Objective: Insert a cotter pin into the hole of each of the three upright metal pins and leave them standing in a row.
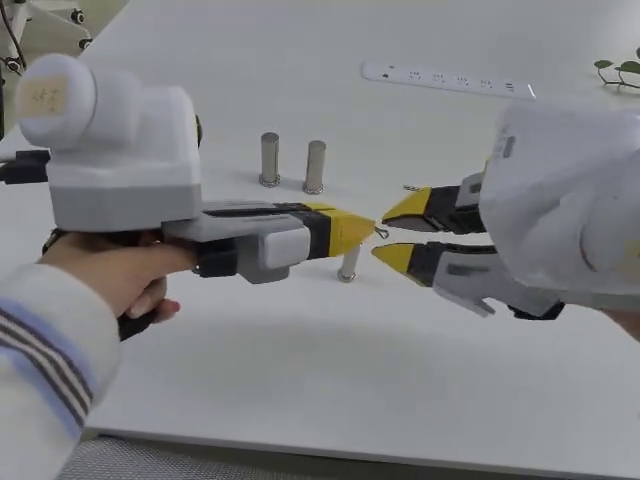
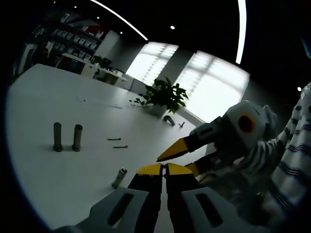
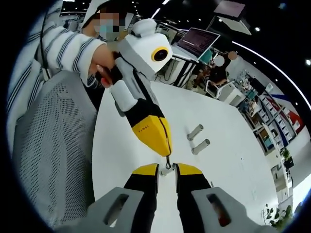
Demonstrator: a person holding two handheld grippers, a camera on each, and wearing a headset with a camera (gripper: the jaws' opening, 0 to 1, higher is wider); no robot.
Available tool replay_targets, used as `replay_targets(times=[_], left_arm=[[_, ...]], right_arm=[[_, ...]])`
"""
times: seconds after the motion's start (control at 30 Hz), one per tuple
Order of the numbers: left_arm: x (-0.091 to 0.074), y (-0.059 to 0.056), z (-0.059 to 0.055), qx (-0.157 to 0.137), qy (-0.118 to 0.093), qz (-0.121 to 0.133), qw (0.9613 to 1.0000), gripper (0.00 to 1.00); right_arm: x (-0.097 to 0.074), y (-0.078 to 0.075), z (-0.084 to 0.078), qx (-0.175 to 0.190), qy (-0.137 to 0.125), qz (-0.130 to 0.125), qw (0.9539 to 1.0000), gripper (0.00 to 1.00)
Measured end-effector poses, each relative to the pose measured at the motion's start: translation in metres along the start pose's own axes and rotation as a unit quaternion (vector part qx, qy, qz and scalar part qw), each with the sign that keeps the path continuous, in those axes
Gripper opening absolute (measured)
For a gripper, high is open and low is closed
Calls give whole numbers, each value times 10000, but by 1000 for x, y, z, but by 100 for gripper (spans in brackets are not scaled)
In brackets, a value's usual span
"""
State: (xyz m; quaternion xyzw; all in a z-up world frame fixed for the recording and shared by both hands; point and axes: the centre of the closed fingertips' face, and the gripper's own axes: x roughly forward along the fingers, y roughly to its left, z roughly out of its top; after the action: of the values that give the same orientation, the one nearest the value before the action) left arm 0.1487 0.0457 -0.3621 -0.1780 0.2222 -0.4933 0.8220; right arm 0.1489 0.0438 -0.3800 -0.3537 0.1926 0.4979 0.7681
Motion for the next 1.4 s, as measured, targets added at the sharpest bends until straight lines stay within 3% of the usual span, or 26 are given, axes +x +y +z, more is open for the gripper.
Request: replay_targets(times=[0.17, 0.23, 0.37, 0.73, 0.83, 1.17, 1.33, 1.4], left_arm=[[-1, -9, 2, 507, 32, -164, 9986, 0], [-2, -12, 2, 734, 80, -201, 9971, 0], [-2, -15, 0, 899, 156, -247, 9955, 0], [-2, -17, -11, 1296, 480, -296, 9900, 0], [-5, -18, -16, 1344, 600, -357, 9885, 0], [-12, -26, -36, 1958, 1148, -756, 9710, 0], [-12, -27, -37, 1899, 1180, -840, 9711, 0], [-11, -27, -37, 1988, 1163, -873, 9692, 0]], right_arm=[[-2, 0, 1, 754, -206, 228, 9967, 9], [-2, -1, 0, 856, -275, 263, 9956, 7], [-3, 2, -1, 997, -332, 370, 9938, 3], [-4, 14, -2, 802, -303, 596, 9945, 0], [-5, 22, -4, 681, -271, 838, 9938, 0], [-7, 44, -8, 426, -162, 1404, 9890, 0], [-10, 47, -9, 599, -186, 1525, 9863, 0], [-11, 46, -10, 734, -220, 1549, 9850, 0]])
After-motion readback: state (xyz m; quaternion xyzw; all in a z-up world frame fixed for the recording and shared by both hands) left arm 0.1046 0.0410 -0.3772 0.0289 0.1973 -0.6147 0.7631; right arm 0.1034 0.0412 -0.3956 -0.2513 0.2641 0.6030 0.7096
